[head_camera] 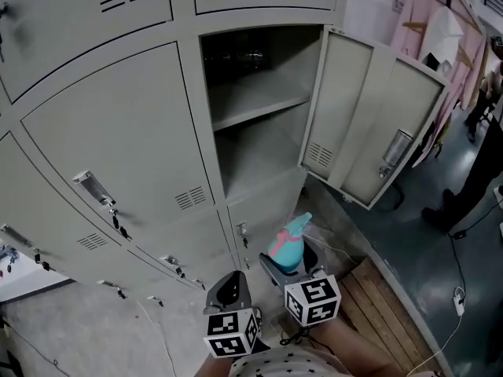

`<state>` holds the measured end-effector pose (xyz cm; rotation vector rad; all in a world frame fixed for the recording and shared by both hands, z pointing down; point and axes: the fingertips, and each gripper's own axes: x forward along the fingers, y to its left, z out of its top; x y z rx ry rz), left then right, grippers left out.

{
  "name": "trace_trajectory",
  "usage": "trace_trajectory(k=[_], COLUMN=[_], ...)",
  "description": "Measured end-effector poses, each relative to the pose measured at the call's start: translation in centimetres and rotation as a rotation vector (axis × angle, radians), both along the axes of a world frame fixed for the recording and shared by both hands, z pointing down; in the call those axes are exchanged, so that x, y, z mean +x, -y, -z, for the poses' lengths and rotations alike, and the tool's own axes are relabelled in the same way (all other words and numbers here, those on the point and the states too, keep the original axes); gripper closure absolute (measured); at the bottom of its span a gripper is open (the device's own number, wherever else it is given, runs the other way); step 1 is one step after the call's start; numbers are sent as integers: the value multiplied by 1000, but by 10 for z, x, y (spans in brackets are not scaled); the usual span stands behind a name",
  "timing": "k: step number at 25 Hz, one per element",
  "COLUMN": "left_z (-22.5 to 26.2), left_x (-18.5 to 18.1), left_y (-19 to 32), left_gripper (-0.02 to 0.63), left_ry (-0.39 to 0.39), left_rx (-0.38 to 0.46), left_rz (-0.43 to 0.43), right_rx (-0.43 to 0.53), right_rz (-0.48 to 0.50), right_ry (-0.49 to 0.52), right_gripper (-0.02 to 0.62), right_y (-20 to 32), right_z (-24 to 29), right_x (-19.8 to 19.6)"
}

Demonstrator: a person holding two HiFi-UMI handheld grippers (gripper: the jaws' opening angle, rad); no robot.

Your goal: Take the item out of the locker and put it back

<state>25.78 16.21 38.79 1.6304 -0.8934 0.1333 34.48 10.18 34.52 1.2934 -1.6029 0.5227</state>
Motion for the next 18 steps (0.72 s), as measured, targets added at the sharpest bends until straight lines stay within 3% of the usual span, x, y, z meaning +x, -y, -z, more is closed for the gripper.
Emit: trace_trajectory(k=[11, 18], left_z=[-65, -89], left_x=[-2, 1], left_y=[53, 80], left_gripper=[598, 598], left_ry=[12, 1], left_rx=[-36, -37], left_rz=[1, -9], right_rx=[68, 66], right_rz=[57, 32], right_ry=[-8, -50], right_gripper=[178, 178], right_y=[143, 191], right_z=[-82, -122], right_x=[-2, 15])
